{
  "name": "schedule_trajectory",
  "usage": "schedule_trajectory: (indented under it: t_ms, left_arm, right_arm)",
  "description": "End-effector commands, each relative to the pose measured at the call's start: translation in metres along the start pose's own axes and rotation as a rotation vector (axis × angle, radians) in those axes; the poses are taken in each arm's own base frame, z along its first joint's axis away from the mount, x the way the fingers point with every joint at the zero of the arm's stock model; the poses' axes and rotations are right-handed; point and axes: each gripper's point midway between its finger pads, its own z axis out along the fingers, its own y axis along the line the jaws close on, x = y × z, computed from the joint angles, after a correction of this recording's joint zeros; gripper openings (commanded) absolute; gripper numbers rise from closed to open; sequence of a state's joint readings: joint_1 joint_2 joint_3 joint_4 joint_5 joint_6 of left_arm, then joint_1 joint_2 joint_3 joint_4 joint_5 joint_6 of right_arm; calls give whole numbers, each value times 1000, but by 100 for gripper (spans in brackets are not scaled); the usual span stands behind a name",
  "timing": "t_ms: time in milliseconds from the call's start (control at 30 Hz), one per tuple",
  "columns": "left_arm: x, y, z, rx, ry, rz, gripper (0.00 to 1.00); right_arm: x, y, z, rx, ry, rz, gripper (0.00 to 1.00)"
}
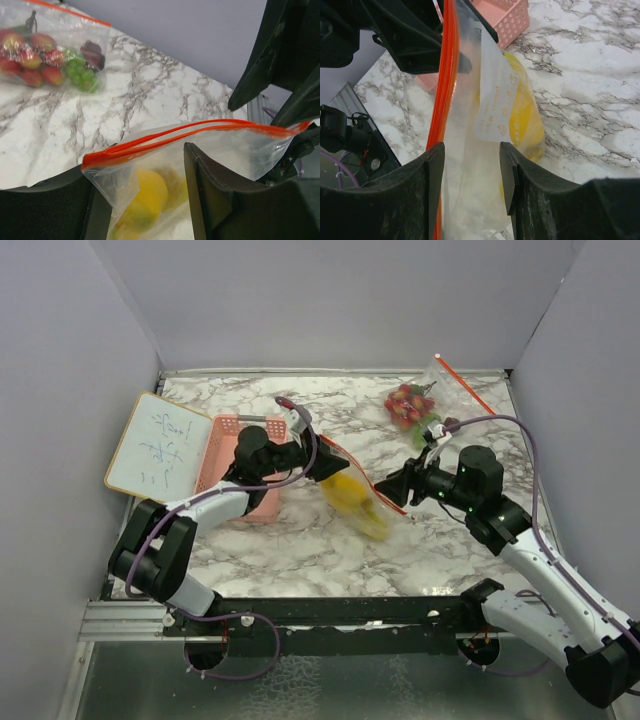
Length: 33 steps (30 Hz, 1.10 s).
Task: Open the zip-top bag and remove the fake food
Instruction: Open the zipper of the food storage bag at the center of the board.
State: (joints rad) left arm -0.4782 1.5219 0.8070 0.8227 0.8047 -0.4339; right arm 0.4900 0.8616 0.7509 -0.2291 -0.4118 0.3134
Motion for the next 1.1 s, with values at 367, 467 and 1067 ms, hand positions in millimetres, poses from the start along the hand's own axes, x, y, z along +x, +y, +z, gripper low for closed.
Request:
schedule_trajectory:
  t_ms: [367, 467, 1067]
  left_arm:
    - [44, -17, -8, -326, -26, -148, 6]
    - [54, -18, -14, -350, -26, -178, 0]
    - [83, -18, 10, -294, 47, -179, 0]
  right_arm:
    - [20, 9, 28, -139, -1, 81, 49]
    - [24, 13, 29, -168, 13, 99, 49]
    - [52, 14, 31, -202, 48, 158, 39]
